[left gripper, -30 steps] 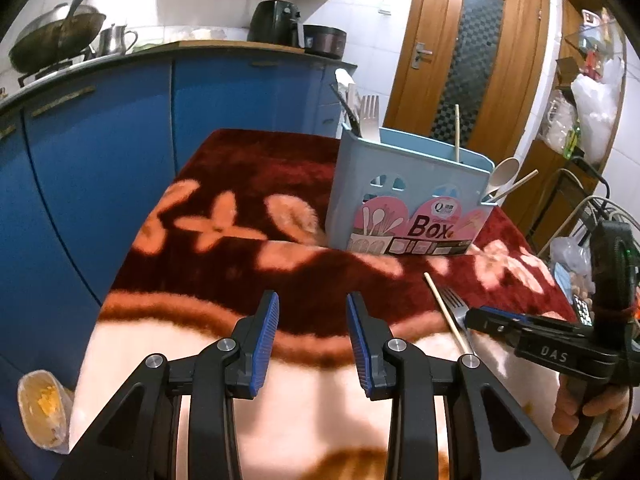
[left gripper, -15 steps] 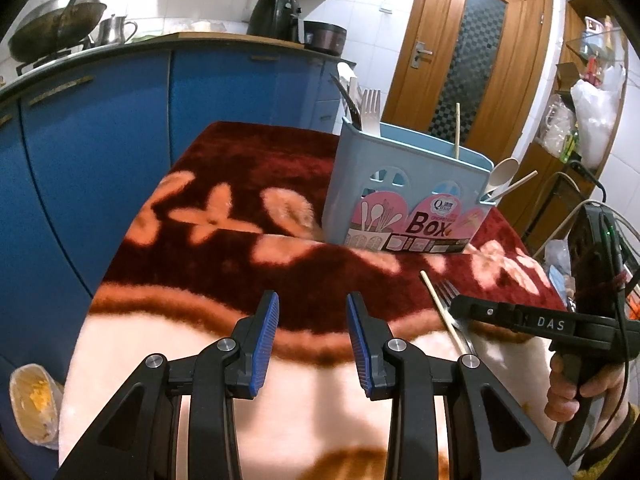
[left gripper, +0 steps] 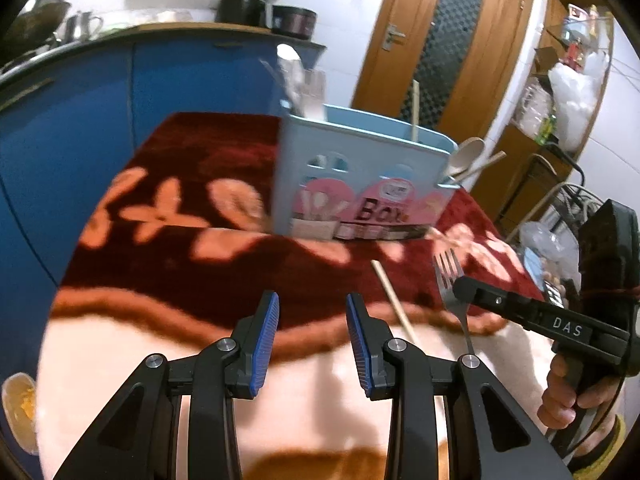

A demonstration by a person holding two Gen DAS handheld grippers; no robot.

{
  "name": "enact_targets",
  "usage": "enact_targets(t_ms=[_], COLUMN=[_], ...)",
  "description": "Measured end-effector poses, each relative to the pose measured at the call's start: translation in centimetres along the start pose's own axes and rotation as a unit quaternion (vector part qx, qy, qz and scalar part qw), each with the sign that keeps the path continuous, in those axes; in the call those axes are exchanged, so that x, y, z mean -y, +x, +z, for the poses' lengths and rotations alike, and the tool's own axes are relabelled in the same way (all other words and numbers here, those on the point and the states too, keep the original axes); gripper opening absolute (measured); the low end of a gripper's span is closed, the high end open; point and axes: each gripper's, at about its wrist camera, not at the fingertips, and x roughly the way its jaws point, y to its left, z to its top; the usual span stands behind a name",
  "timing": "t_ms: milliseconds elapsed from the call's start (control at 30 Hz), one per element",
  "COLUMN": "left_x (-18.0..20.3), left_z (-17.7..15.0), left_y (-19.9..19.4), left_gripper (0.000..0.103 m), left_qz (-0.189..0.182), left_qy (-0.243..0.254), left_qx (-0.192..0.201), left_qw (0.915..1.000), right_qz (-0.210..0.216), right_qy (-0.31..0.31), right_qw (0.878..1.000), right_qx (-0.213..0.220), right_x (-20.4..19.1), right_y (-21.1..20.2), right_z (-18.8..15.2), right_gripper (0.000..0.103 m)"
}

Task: Organize utensils
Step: 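Close the left tool on the last white chopstick while the right tool lifts the fork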

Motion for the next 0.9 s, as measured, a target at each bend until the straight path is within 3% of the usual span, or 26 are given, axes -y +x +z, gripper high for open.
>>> enact_targets(t_ms=[367,600,767,900], left_x=[4.0,5.3,5.4,5.3], left_z=[1.1,2.0,2.1,2.1], left_y=[3.5,6.4,8.4,9.3], left_gripper=[0.035,0.033,0.017,0.012], left_qz=[-0.046,-0.038,-0.039,-0.053], left_qy=[0.03,0.03,0.011,-0.005], left_qx=[-0.085,-0.144,-0.193,-0.212], left_qw=[0.9949,0.9884,0.9804,0.9759], right_qz=[-0.004,-0.002,0.003,0.007], right_qy=[-0.014,-0.018,-0.016,-0.018], right_qw=[0.999,0.997,0.997,0.996], right_qx=[0.05,0.071,0.079,0.084], right_x=[0.6,1.2,1.7,1.8], right_y=[-3.3,-4.7,-5.3,-5.6], right_z=[-0.5,-0.7,-0.9,-1.0], right_gripper=[0.003,0.003,0.003,0.003])
